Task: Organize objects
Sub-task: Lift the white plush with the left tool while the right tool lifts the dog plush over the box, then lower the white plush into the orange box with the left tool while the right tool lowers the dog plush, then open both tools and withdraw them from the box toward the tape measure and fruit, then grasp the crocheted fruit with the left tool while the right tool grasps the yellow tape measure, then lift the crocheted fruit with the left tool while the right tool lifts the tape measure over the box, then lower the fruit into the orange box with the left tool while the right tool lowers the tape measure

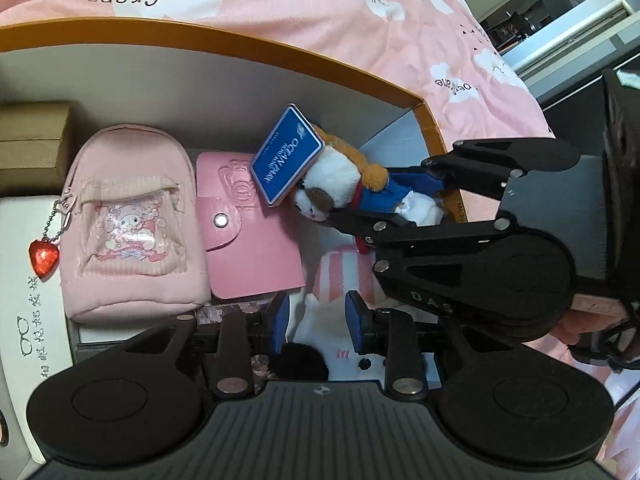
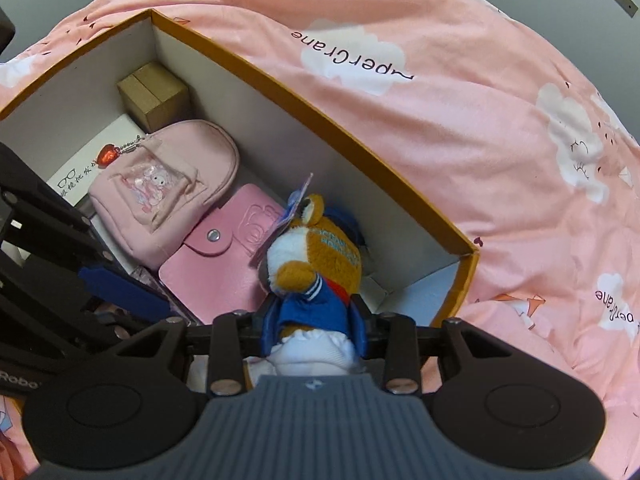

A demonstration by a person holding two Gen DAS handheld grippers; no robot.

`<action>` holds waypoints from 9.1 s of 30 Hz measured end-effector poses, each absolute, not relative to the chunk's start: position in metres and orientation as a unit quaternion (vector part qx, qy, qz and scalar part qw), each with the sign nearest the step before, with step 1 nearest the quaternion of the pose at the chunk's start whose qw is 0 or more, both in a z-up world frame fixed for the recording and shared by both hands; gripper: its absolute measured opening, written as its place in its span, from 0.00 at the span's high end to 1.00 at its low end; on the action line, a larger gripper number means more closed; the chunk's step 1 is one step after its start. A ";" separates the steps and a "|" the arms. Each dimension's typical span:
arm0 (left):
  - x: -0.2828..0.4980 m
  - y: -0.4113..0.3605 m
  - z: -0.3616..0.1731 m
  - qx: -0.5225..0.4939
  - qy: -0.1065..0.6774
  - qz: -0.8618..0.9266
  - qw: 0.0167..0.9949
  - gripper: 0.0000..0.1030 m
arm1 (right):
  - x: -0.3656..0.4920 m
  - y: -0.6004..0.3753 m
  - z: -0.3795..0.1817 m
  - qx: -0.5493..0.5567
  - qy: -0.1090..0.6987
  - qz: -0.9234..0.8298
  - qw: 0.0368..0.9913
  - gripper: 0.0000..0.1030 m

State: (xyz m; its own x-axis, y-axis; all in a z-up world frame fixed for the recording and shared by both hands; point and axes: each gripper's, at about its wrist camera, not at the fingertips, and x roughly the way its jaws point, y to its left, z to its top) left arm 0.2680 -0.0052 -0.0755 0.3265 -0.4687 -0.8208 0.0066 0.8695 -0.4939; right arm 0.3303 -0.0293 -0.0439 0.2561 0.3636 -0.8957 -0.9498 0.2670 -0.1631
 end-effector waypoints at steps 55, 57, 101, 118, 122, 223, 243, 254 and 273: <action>0.244 -0.005 -0.091 -0.196 0.560 -0.191 0.782 0.58 | 0.311 -0.041 -0.020 -0.488 0.360 0.552 0.572 0.71; 0.242 -0.001 -0.092 -0.198 0.560 -0.190 0.781 0.58 | 0.304 -0.043 -0.022 -0.525 0.341 0.555 0.548 0.74; 0.246 0.012 -0.104 -0.247 0.561 -0.179 0.769 0.61 | 0.245 -0.063 -0.075 -0.749 0.122 0.548 0.354 0.81; 0.247 0.012 -0.101 -0.253 0.558 -0.170 0.772 0.53 | 0.277 -0.038 -0.055 -0.672 0.250 0.545 0.434 0.65; 0.243 0.008 -0.086 -0.225 0.539 -0.154 0.797 0.52 | 0.281 -0.038 -0.031 -0.638 0.268 0.548 0.470 0.65; 0.094 -0.026 -0.022 -0.146 0.473 -0.158 0.854 0.52 | 0.182 -0.194 -0.072 -0.196 0.420 0.356 0.811 0.48; 0.186 -0.003 0.016 -0.216 0.446 -0.165 0.853 0.52 | 0.231 -0.171 0.056 -0.095 0.323 0.440 0.832 0.48; 0.246 -0.037 -0.051 -0.256 0.509 -0.179 0.802 0.52 | 0.273 -0.172 0.032 -0.062 0.360 0.415 0.833 0.48; 0.244 0.007 -0.048 -0.306 0.487 -0.162 0.802 0.46 | 0.287 -0.156 0.027 -0.076 0.356 0.421 0.831 0.48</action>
State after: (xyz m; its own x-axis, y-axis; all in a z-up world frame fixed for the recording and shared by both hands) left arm 0.2438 0.0068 -0.0479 0.4740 -0.5570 -0.6819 -0.0387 0.7606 -0.6481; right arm 0.2868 -0.1564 0.0270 0.3921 0.6457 -0.6552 -0.7539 0.6337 0.1733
